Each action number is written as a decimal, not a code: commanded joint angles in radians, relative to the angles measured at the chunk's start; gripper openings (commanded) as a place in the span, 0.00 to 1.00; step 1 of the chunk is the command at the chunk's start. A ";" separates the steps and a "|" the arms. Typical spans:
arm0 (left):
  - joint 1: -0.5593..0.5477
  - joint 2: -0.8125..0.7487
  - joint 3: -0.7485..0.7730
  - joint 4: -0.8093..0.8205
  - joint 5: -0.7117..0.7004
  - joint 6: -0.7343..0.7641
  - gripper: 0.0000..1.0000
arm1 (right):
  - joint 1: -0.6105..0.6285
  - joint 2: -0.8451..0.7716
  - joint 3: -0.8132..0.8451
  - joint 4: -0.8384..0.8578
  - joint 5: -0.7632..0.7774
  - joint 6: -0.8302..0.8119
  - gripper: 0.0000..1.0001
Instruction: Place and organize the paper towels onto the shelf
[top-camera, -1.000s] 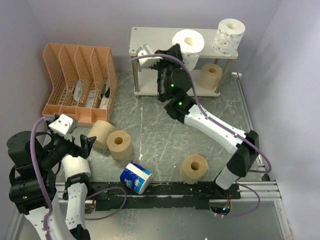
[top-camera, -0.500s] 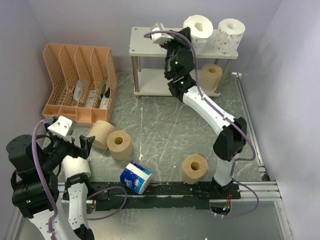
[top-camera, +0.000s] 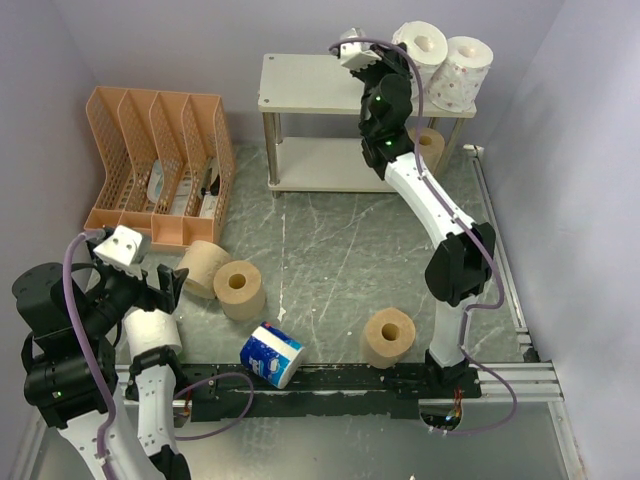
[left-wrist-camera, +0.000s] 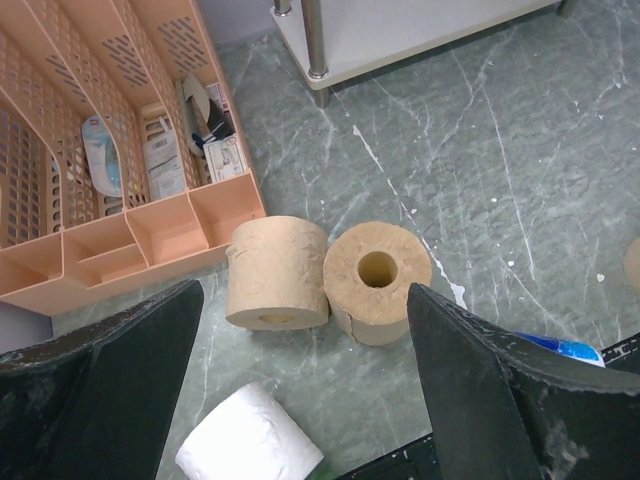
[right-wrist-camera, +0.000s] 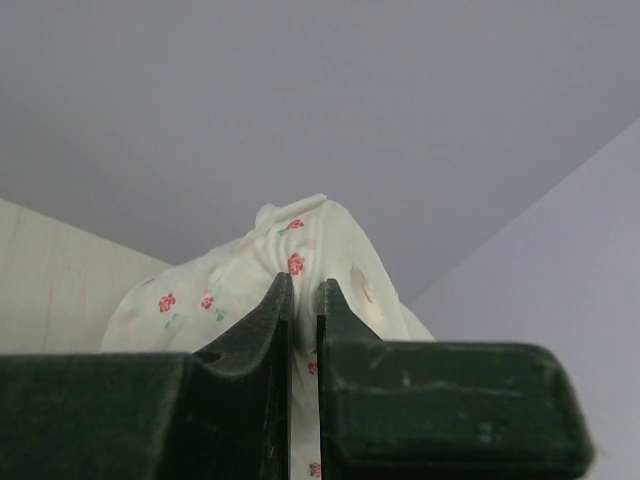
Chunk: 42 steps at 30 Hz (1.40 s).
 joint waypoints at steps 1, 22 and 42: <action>0.016 0.027 -0.003 0.021 0.001 -0.006 0.95 | -0.015 -0.002 -0.033 0.091 -0.034 0.036 0.00; 0.030 0.037 -0.007 0.023 0.011 -0.004 0.95 | 0.397 -0.395 -0.295 -0.137 -0.239 0.313 1.00; 0.031 0.291 -0.009 0.031 -0.057 -0.024 0.94 | 0.544 -0.711 -1.185 -0.109 -0.636 1.380 0.90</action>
